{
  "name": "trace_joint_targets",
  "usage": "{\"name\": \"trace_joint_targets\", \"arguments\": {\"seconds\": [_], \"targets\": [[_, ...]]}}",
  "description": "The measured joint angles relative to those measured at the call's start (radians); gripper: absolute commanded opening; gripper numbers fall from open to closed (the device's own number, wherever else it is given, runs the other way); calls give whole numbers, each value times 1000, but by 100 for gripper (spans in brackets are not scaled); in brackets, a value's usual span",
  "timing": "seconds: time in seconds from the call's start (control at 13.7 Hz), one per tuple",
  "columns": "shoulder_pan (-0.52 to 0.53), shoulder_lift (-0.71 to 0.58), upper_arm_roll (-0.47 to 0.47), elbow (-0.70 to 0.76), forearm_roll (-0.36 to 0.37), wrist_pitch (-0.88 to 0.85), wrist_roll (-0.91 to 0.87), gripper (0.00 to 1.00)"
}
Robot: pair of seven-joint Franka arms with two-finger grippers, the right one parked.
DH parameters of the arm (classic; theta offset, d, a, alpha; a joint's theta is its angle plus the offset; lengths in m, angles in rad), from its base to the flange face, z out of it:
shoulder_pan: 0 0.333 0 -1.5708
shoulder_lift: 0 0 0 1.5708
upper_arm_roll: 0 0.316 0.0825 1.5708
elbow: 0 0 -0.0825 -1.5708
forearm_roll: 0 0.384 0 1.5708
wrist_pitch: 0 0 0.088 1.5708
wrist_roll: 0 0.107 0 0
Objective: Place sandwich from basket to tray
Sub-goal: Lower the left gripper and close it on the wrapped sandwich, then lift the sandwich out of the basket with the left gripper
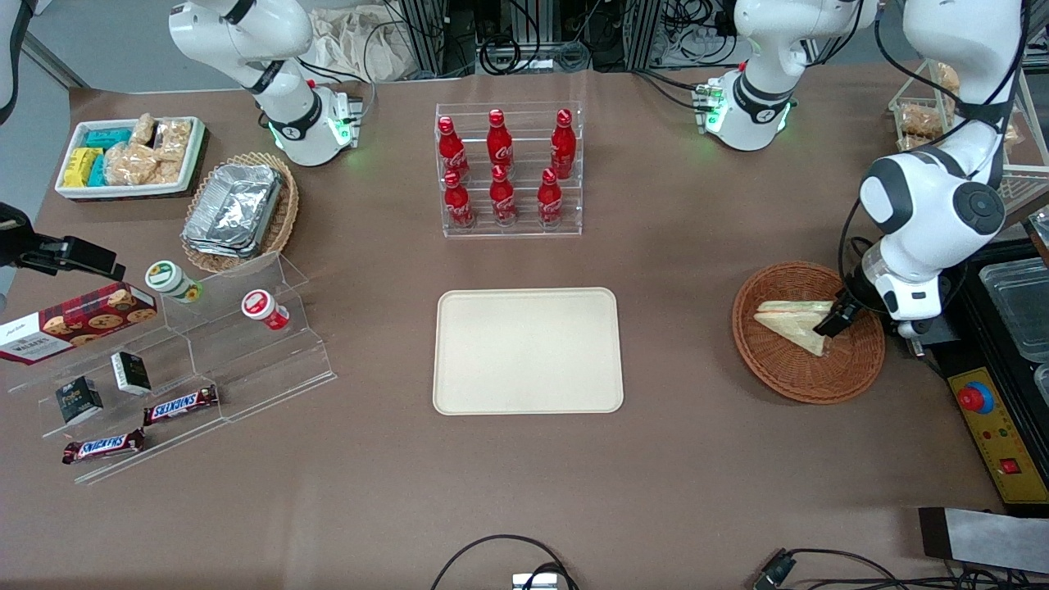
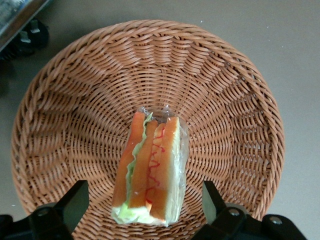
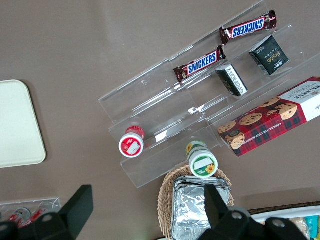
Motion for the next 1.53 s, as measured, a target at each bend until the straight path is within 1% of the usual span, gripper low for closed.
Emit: {"name": "trace_joint_targets", "arguments": {"seconds": [0.22,0.44,0.51,0.58,0.66,0.73,0.87,0.95,1.31,1.46,1.53], "targets": [[-4,23,-4,-10,-22,41,-5,100],[-9,42,-9,-11,-28,61,-14,100],[-11,45,-9,-11,-30,63,-14,90],[-13,48,-9,-11,-32,64,-15,64],[-14,50,-9,-11,-32,65,-15,31],[-15,50,-10,-11,-32,65,-15,18],[-15,51,-15,-11,-32,65,-15,9],[-16,51,-23,-11,-32,66,-15,7],[-16,44,-41,-10,-30,55,-9,7],[-17,17,-51,2,-22,0,5,7],[-18,-8,-57,17,-5,-53,22,7]]}}
